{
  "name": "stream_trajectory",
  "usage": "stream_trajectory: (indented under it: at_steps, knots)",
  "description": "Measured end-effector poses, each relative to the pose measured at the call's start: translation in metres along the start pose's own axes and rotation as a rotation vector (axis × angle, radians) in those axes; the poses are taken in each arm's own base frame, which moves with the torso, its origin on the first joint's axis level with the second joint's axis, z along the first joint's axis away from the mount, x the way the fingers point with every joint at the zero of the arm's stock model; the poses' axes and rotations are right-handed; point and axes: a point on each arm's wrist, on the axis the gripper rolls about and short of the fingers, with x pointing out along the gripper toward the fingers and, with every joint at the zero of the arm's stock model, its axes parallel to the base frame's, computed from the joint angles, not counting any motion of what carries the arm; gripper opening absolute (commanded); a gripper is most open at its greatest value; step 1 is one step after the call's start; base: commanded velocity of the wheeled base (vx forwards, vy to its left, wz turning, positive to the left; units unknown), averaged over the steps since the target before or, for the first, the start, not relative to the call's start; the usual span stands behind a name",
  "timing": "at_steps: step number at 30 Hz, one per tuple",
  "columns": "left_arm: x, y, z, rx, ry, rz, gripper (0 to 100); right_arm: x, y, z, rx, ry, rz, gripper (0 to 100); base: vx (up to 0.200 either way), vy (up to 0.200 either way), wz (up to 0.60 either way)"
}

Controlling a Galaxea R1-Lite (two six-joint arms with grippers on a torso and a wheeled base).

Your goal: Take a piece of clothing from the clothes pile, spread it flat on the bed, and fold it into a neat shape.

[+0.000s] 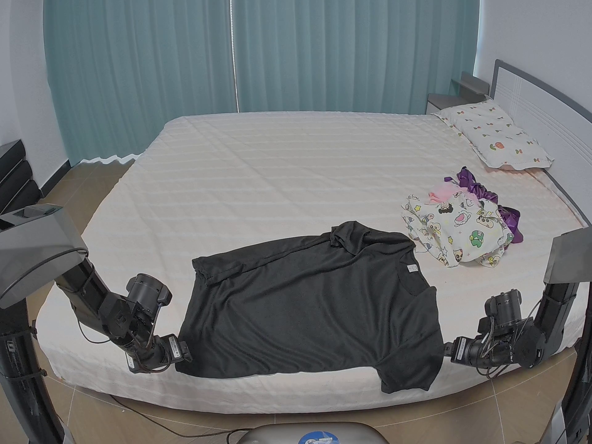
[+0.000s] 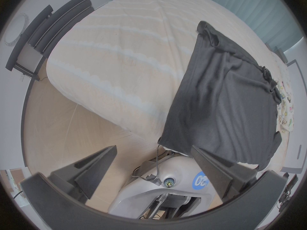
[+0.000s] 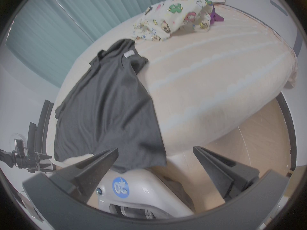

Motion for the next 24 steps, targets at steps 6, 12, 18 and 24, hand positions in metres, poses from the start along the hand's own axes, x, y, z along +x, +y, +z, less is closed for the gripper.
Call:
stream_trajectory:
  at_steps: [6,12,18,24]
  knots:
    - [-0.008,-0.003,0.014,-0.049,-0.079,-0.125,100,0.005,0.014,0.026,0.011,-0.093,0.051,100,0.0,0.0,0.0]
    - [-0.011,-0.002,0.021,-0.089,-0.107,-0.163,100,0.015,0.027,0.042,0.112,-0.135,0.11,100,0.0,0.0,0.0]
    - [-0.011,-0.005,0.025,-0.099,-0.135,-0.169,100,0.023,0.026,0.041,0.143,-0.119,0.118,100,0.0,0.0,0.0]
    - [-0.011,-0.006,0.028,-0.131,-0.139,-0.175,100,0.024,0.024,0.039,0.15,-0.11,0.11,100,0.0,0.1,0.0]
